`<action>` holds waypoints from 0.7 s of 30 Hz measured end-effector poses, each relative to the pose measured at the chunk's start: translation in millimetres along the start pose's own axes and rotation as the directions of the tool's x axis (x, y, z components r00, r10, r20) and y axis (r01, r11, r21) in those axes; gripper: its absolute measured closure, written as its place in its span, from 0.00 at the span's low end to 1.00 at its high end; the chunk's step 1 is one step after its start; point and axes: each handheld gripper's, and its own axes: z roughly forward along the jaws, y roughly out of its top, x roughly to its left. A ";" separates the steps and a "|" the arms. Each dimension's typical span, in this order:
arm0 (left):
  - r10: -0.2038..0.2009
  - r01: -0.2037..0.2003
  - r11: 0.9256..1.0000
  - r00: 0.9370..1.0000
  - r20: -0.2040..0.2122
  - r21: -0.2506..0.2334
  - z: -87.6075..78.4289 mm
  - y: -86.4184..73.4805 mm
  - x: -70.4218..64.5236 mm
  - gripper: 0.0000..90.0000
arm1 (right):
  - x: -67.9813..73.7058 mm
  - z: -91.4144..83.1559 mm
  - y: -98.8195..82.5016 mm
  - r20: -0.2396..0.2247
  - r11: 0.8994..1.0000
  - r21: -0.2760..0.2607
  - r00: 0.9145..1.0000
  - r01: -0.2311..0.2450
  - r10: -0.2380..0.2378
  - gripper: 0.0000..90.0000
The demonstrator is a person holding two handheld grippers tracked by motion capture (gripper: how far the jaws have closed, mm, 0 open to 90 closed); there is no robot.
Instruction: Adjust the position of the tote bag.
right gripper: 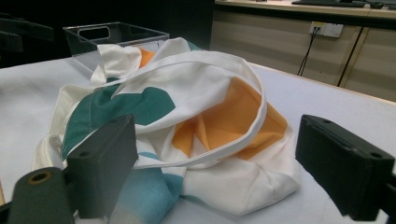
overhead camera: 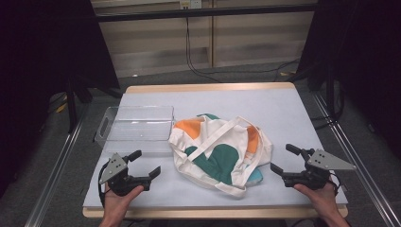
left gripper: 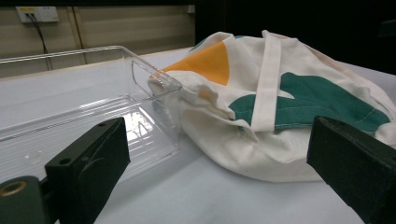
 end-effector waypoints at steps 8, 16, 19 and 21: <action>0.010 -0.011 1.000 1.000 0.004 0.026 1.6 1.7 -1.0 0.06 | 0.2 4.7 -0.5 -0.043 0.999 0.044 0.999 0.011 -0.010 0.25; 0.013 -0.014 0.998 1.000 0.011 0.056 5.8 1.9 -2.2 0.06 | 2.6 7.4 -0.6 -0.078 0.997 0.072 0.997 0.016 -0.011 0.31; 0.008 -0.009 0.998 1.000 0.009 0.055 5.5 3.1 -3.5 0.06 | 3.4 8.8 -1.0 -0.084 0.997 0.068 0.996 0.030 -0.025 0.33; 0.012 -0.013 0.999 1.000 0.016 0.050 5.6 3.6 -3.1 0.07 | 4.4 8.3 -0.6 -0.092 0.996 0.084 0.996 0.027 -0.019 0.36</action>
